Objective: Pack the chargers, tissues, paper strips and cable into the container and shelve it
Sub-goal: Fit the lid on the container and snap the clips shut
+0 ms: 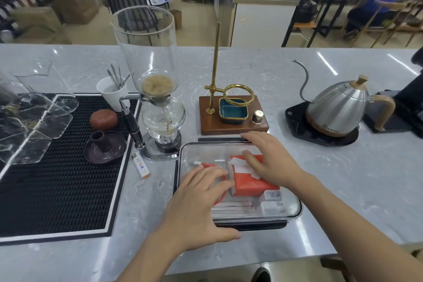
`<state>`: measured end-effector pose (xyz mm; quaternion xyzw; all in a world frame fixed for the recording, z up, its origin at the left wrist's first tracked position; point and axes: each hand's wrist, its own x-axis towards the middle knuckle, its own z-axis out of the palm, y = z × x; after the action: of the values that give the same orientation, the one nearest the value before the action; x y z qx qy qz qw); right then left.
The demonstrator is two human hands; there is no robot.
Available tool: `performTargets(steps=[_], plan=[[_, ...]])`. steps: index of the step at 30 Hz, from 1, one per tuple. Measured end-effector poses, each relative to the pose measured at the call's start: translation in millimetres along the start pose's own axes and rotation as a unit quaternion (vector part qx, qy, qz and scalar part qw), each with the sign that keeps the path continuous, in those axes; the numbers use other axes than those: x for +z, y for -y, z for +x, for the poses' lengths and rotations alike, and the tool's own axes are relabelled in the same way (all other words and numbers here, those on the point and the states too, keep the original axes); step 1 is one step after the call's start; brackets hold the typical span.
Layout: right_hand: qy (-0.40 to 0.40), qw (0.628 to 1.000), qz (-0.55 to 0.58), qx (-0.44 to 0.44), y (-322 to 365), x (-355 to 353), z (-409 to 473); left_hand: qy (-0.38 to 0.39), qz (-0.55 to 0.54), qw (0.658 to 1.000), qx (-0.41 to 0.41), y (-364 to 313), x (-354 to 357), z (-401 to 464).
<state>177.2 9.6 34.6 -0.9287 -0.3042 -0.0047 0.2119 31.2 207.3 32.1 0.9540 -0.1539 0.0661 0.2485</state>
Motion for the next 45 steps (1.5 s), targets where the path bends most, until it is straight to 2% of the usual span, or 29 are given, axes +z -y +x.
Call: performTargets(steps=[16, 45], plan=[[0.004, 0.999, -0.002, 0.044, 0.8, 3.4, 5.7, 0.005, 0.003, 1.000, -0.011, -1.9, -0.7, 0.3], [0.023, 0.998, -0.028, 0.047, 4.2, 3.8, 10.0, -0.014, -0.004, 1.000, -0.010, -3.6, 0.4, 0.3]])
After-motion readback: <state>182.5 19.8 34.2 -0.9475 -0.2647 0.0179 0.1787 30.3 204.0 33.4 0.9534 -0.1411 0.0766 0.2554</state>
